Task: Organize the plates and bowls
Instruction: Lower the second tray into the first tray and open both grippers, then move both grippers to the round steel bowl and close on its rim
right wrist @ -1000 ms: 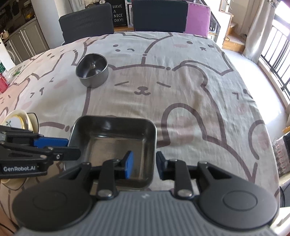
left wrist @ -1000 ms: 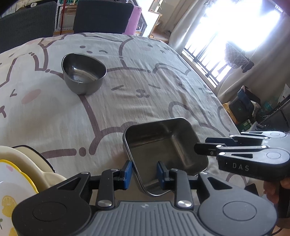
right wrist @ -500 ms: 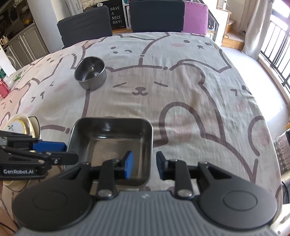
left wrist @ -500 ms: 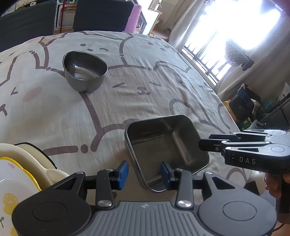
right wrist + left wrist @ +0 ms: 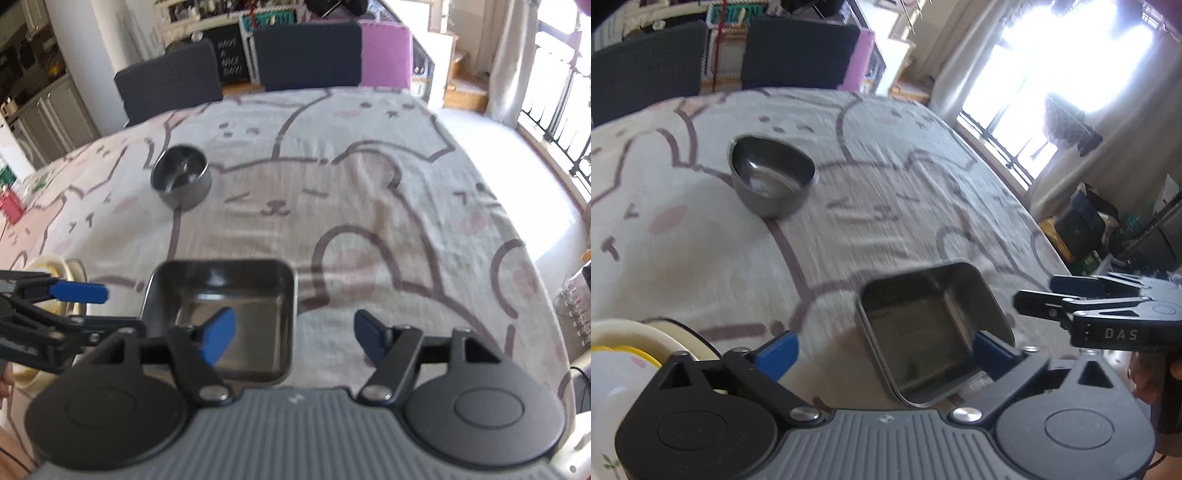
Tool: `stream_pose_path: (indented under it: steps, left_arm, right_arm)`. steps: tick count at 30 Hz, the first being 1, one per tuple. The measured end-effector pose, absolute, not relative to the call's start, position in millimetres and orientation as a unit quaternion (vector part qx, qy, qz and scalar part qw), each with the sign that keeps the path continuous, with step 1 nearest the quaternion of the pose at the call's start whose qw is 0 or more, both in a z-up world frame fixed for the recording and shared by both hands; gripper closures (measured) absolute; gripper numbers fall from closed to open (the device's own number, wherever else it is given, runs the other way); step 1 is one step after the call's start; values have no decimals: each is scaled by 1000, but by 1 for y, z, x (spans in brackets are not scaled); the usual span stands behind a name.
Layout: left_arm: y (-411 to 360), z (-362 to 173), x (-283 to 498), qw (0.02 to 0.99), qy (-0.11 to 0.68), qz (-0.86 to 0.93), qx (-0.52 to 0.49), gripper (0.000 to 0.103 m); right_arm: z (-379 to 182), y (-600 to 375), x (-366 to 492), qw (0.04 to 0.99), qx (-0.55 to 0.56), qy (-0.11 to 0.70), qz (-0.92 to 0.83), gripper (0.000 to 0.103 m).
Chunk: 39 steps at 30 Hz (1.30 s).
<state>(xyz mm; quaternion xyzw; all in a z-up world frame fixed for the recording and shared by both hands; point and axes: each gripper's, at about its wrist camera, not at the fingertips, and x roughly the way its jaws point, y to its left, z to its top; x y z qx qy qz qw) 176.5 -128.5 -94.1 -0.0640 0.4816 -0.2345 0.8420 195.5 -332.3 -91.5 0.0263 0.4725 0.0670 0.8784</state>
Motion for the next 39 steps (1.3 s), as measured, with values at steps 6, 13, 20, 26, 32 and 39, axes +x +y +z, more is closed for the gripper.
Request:
stream_pose_path:
  steps: [6,13,20,26,32,39]
  left_arm:
    - [-102,-77,191,863,451,-207,-89,0]
    - [-63,-67,224,877,429,-170,-135,0]
    - [-38,-72,268,888,428,-111,-125,0]
    - [-35,-83,304,890,431,-105,-109,0]
    - [-39,-93,333,895,427,-100,-78,0]
    - [-38,-105,356,895,431,-95,-68,0]
  right_arm:
    - [-79,-334,197,912,35,408,20,3]
    - [-75,-315,222,917,83,390,15,0]
    - [-82,-289,262,910,154,385,-2,0]
    - [-100,-264,293,887,206,414,6,0]
    - [-117,-240,322,871,213,442,-5,0]
    - [-135,-226,351,861,205,465,-13,4]
